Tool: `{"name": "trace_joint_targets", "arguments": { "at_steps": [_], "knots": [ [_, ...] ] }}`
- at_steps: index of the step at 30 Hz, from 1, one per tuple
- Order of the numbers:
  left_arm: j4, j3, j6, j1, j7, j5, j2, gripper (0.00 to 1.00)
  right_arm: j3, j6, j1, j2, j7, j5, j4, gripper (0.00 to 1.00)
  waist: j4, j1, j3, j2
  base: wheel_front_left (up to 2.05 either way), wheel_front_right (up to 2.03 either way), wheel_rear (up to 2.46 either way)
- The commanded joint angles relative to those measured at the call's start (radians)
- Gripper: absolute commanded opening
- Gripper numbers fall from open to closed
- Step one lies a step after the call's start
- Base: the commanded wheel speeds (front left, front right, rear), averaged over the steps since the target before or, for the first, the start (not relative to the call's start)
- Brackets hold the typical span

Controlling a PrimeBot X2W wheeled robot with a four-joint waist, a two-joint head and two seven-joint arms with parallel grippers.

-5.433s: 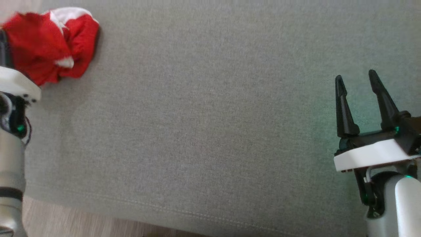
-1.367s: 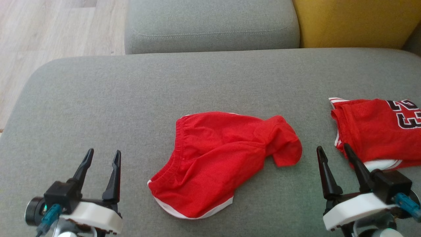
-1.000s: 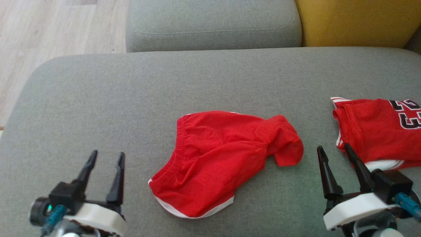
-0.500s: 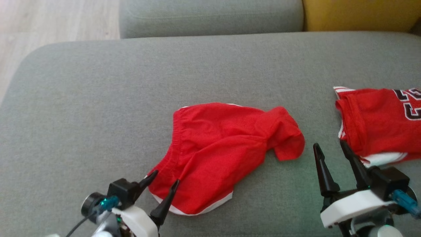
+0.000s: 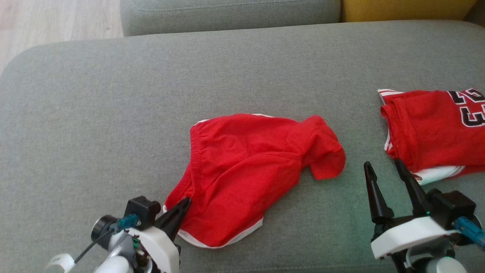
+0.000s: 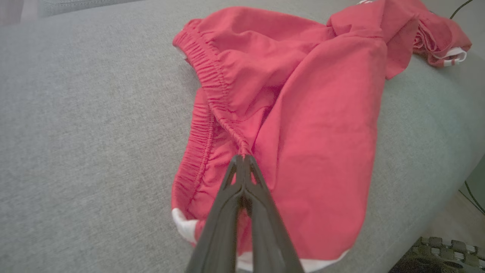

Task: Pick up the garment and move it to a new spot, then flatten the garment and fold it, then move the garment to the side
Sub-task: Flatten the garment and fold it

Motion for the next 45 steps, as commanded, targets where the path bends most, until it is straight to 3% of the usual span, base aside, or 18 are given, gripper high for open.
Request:
{"name": "trace_joint_targets", "arguments": {
  "at_steps": [1,16,23,24,25,26,27,33,36,45],
  "knots": [
    [-0.027,0.032,-0.003,-0.058,-0.009,0.001,0.024,0.0,0.017,0.007,-0.049,-0.006,-0.009,0.005,-0.031,1.0,0.002,0.0,-0.001,0.0,0.0,0.0,0.0],
    [-0.284,0.043,0.023,-0.034,-0.05,-0.01,0.038,0.0,0.0,0.007,-0.049,-0.006,-0.016,0.012,-0.027,1.0,0.049,0.0,-0.023,0.0,0.0,0.0,0.0],
    [-0.378,0.075,0.087,-0.009,-0.06,0.003,0.049,0.0,-0.002,0.007,-0.044,-0.006,-0.023,0.015,-0.036,1.0,0.051,0.0,-0.038,0.0,0.0,0.0,0.0],
    [-0.384,0.082,0.1,-0.003,-0.061,0.001,0.046,0.34,-0.003,0.007,-0.042,-0.006,-0.023,0.015,-0.037,1.0,0.052,0.0,-0.041,0.0,0.0,0.0,0.0],
    [-0.384,0.082,0.1,-0.003,-0.061,0.001,0.046,0.34,-0.003,0.007,-0.042,-0.006,-0.023,0.015,-0.037,1.0,0.052,0.0,-0.041,0.0,0.0,0.0,0.0],
    [-0.397,0.101,0.126,0.005,-0.075,0.001,0.041,1.0,-0.003,0.007,-0.041,-0.006,-0.025,0.014,-0.039,1.0,0.053,0.0,-0.048,0.0,0.0,0.0,0.0],
    [-0.397,0.101,0.126,0.005,-0.075,0.001,0.041,1.0,-0.003,0.007,-0.041,-0.006,-0.025,0.014,-0.039,1.0,0.053,0.0,-0.048,0.0,0.0,0.0,0.0],
    [-0.399,0.191,0.232,0.044,-0.156,-0.002,0.018,1.0,-0.002,0.007,-0.039,-0.006,-0.024,0.007,-0.049,1.0,0.057,0.0,-0.069,0.0,0.0,0.0,0.0],
    [-0.384,0.225,0.256,0.068,-0.18,-0.012,0.018,1.0,-0.005,0.007,-0.034,-0.006,-0.023,0.005,-0.054,1.0,0.062,0.0,-0.084,0.0,0.0,0.0,0.0],
    [-0.309,0.248,0.244,0.124,-0.212,-0.008,0.054,1.0,-0.003,0.007,-0.001,-0.006,-0.006,-0.006,-0.073,1.0,0.073,0.0,-0.115,0.0,0.0,0.0,0.0]
  ]
}}
